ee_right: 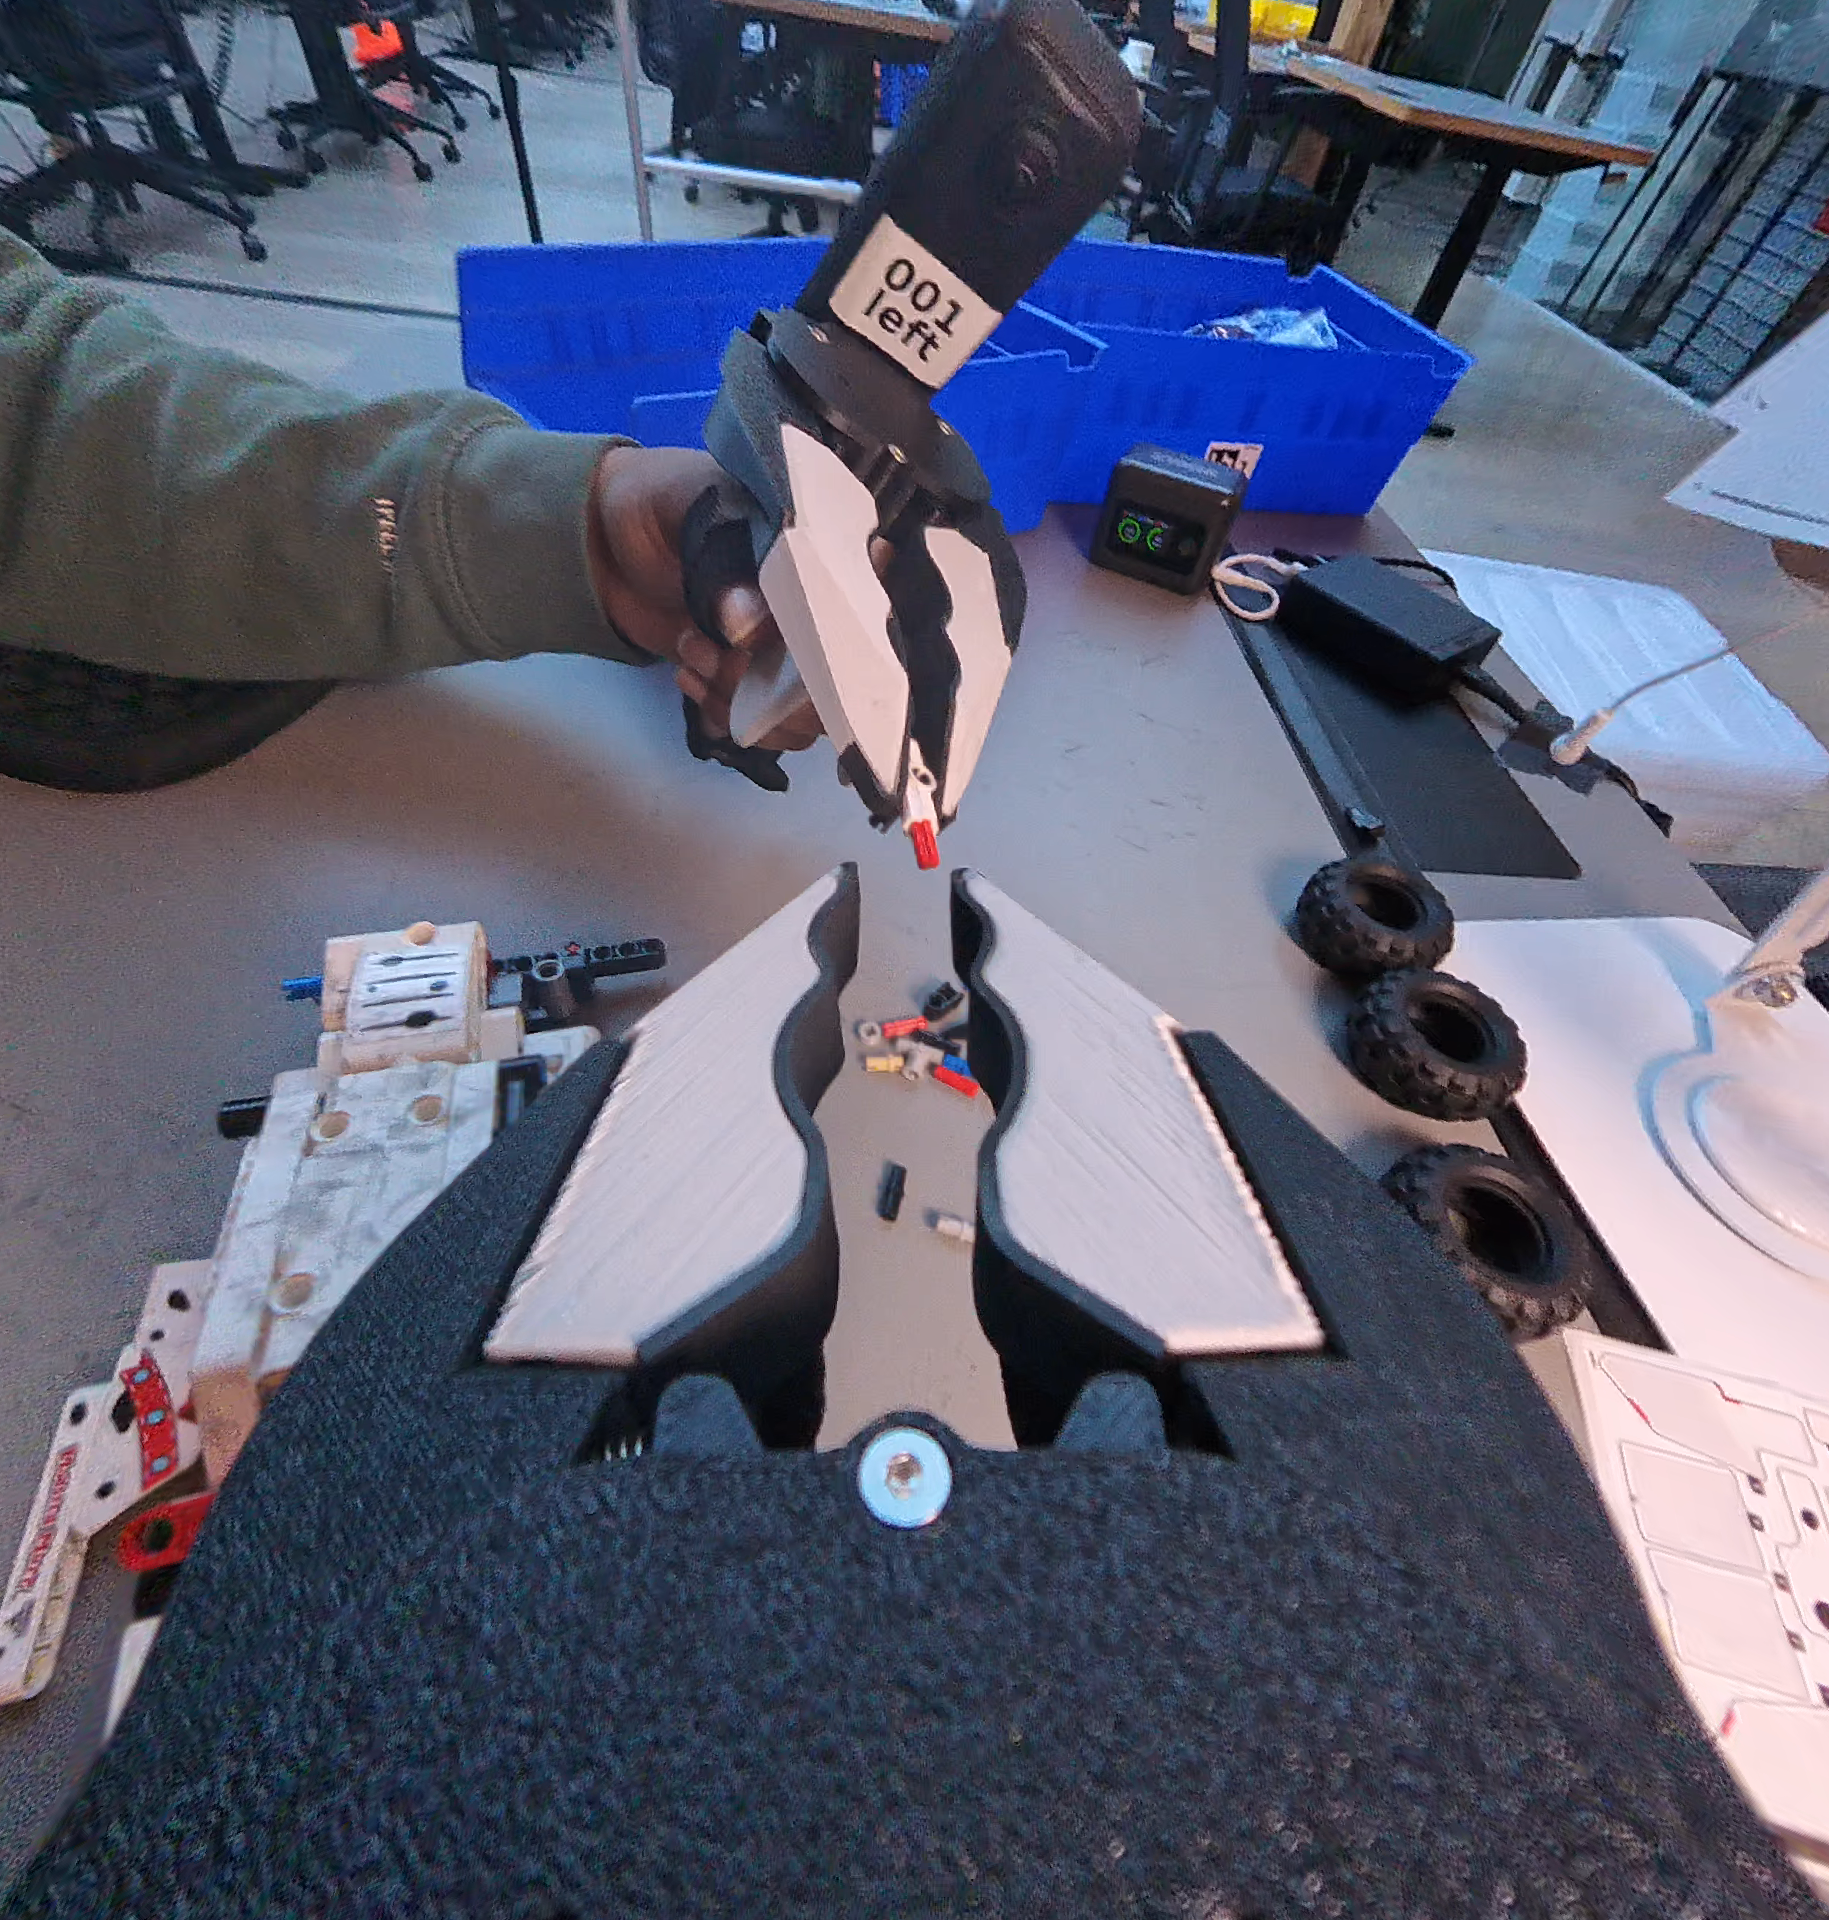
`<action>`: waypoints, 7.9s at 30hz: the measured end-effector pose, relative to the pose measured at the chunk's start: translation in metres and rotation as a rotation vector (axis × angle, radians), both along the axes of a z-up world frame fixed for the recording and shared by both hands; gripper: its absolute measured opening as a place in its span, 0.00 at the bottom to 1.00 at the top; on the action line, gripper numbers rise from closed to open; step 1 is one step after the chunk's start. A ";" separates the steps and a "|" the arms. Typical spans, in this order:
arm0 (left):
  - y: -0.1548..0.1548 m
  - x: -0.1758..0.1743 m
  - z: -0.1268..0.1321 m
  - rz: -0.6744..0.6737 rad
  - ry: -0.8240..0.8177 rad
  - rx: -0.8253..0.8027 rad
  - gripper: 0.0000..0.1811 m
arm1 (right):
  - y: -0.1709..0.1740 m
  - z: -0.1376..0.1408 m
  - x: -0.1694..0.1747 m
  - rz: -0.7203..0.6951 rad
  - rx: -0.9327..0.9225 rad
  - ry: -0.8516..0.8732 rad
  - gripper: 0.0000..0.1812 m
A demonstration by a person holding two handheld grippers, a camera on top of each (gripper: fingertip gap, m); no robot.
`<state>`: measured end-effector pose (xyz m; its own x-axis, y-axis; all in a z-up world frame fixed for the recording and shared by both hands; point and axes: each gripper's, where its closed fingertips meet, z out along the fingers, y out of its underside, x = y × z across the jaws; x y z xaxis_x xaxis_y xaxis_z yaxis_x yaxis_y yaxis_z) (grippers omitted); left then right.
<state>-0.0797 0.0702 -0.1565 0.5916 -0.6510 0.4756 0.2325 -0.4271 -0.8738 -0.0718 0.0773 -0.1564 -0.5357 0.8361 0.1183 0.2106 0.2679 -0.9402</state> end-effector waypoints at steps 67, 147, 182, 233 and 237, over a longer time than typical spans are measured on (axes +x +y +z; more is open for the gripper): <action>-0.028 0.014 0.042 -0.214 -0.322 0.074 0.13 | -0.021 0.048 -0.004 -0.050 0.274 0.284 0.03; 0.000 -0.033 0.094 0.283 -0.800 0.161 0.03 | -0.003 0.092 -0.032 -0.589 0.351 0.485 0.09; -0.018 0.003 0.113 0.082 -0.519 0.215 0.03 | -0.030 0.104 -0.007 -0.238 0.203 0.536 0.01; 0.022 -0.041 -0.047 0.285 0.112 -0.151 0.04 | 0.046 -0.032 -0.022 -0.242 0.088 -0.025 0.21; 0.024 -0.043 -0.071 0.312 0.395 -0.160 0.04 | 0.065 -0.018 -0.017 -0.308 0.066 0.014 0.18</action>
<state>-0.1223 0.0939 -0.2279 0.9001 -0.3526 0.2558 0.0358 -0.5253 -0.8502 -0.0885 0.1419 -0.1742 -0.2563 0.9491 0.1833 0.2783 0.2541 -0.9263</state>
